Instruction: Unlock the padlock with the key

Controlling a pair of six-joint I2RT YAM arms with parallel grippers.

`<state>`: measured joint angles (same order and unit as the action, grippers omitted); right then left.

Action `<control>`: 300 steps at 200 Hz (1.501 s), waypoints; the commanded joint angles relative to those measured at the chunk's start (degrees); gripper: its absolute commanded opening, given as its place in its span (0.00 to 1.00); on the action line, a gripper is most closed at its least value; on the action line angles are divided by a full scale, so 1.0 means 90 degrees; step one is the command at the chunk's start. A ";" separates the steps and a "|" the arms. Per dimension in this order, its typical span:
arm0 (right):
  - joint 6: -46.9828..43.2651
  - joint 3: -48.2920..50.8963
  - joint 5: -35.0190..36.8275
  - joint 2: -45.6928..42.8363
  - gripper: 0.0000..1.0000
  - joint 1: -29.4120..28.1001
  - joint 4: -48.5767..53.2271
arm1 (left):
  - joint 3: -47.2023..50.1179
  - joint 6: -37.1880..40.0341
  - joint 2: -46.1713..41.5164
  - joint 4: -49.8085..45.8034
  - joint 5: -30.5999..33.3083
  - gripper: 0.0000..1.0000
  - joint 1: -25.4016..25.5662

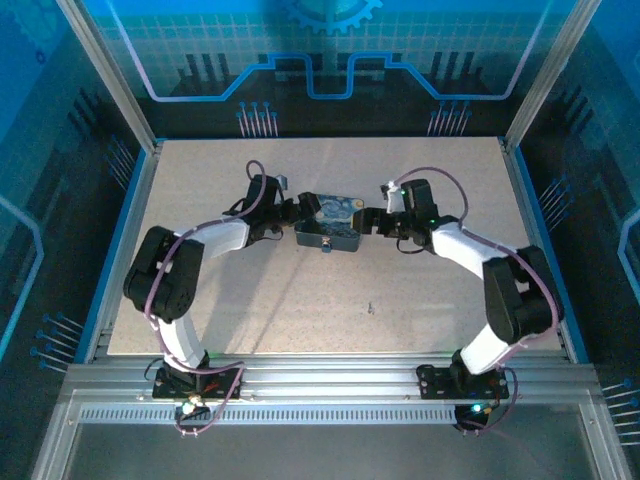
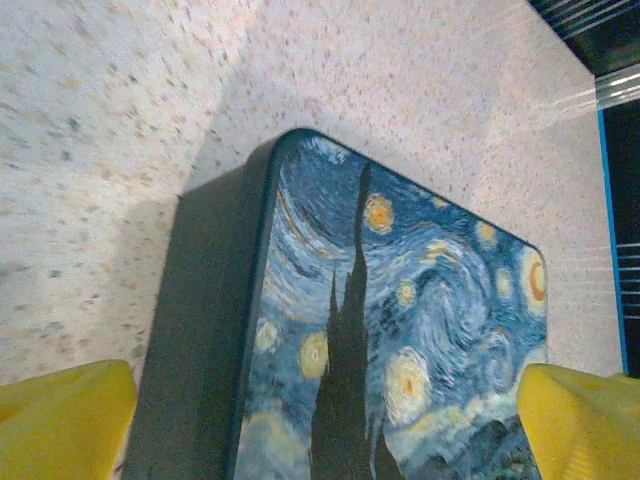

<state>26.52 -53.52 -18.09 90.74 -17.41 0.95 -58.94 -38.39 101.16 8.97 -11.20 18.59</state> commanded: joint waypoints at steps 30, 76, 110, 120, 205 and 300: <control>-0.0542 0.0542 0.1041 -0.1693 0.82 -0.0317 0.2402 | 0.0790 0.0483 -0.1687 -0.0440 0.0346 0.99 0.0027; -0.0181 0.1355 0.0812 -0.2503 0.70 -0.1076 0.3403 | 0.1755 0.0113 -0.2865 -0.0719 0.0363 0.98 0.0763; -0.0043 0.1564 0.0855 -0.2261 0.62 -0.1670 0.3591 | 0.2391 -0.0400 -0.3232 -0.0531 0.0409 0.98 0.1250; 0.0000 0.1553 0.0819 -0.2134 0.60 -0.1812 0.3602 | 0.2496 -0.0479 -0.3252 -0.0463 0.0432 0.98 0.1327; 0.0234 0.1330 0.1190 -0.1302 0.48 -0.2376 0.3587 | 0.2711 -0.0593 -0.3198 -0.0214 0.0453 0.98 0.1375; 0.0286 0.1303 0.1189 -0.0745 0.34 -0.2425 0.3353 | 0.2672 -0.0556 -0.3222 -0.0312 0.0512 0.99 0.1377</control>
<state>28.53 -40.95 -7.86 83.44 -38.26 31.42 -35.42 -43.59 73.32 6.28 -7.68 30.55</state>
